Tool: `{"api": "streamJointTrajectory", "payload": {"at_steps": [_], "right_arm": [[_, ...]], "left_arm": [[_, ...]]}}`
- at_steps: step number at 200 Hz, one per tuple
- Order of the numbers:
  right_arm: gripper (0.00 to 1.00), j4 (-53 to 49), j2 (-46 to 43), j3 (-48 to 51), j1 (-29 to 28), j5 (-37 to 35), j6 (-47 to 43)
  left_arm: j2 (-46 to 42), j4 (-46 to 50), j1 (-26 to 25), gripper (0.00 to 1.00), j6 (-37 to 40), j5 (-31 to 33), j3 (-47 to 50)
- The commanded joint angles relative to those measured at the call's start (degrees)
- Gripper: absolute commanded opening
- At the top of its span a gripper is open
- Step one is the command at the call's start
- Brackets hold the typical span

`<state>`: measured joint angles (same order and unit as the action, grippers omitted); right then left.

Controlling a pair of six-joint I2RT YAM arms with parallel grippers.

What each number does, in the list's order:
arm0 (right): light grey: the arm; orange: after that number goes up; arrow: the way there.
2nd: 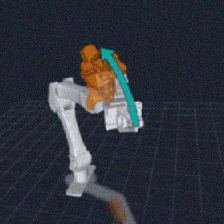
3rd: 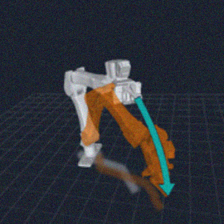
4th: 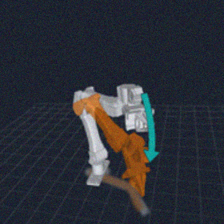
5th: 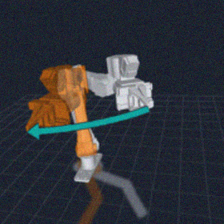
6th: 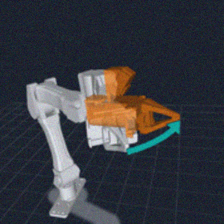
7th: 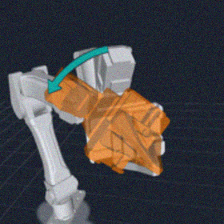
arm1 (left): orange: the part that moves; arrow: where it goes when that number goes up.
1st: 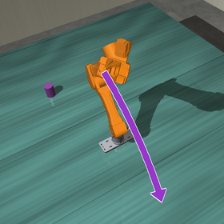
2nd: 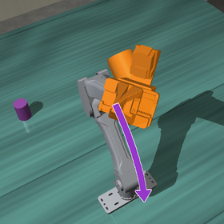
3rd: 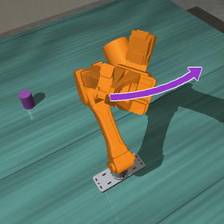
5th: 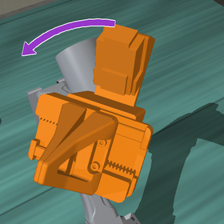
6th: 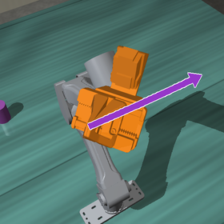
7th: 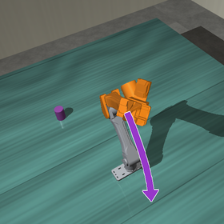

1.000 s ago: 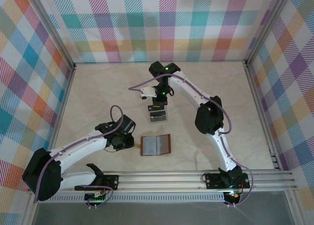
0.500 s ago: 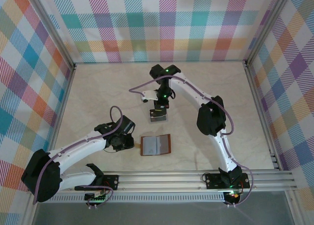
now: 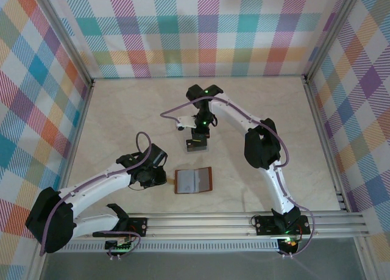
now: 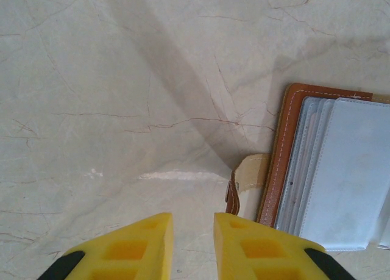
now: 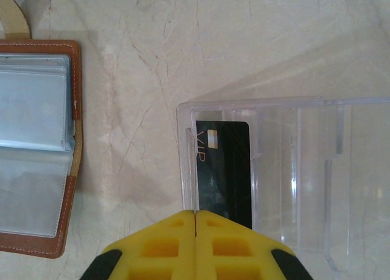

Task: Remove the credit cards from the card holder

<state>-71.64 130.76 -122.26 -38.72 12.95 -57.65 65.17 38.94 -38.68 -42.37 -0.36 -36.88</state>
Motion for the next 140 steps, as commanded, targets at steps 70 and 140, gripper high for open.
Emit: {"api": "streamJointTrajectory", "payload": {"at_steps": [70, 140], "right_arm": [[0.0, -0.95, -1.1, -4.22, -0.21, -0.51, -0.71], [0.0, 0.65, 1.8, -1.75, 0.26, 0.63, 0.34]], "left_arm": [[-0.52, 0.88, 0.63, 0.25, 0.62, 0.2, 1.2], [-0.74, 1.45, 0.62, 0.25, 0.47, 0.39, 1.2]]}}
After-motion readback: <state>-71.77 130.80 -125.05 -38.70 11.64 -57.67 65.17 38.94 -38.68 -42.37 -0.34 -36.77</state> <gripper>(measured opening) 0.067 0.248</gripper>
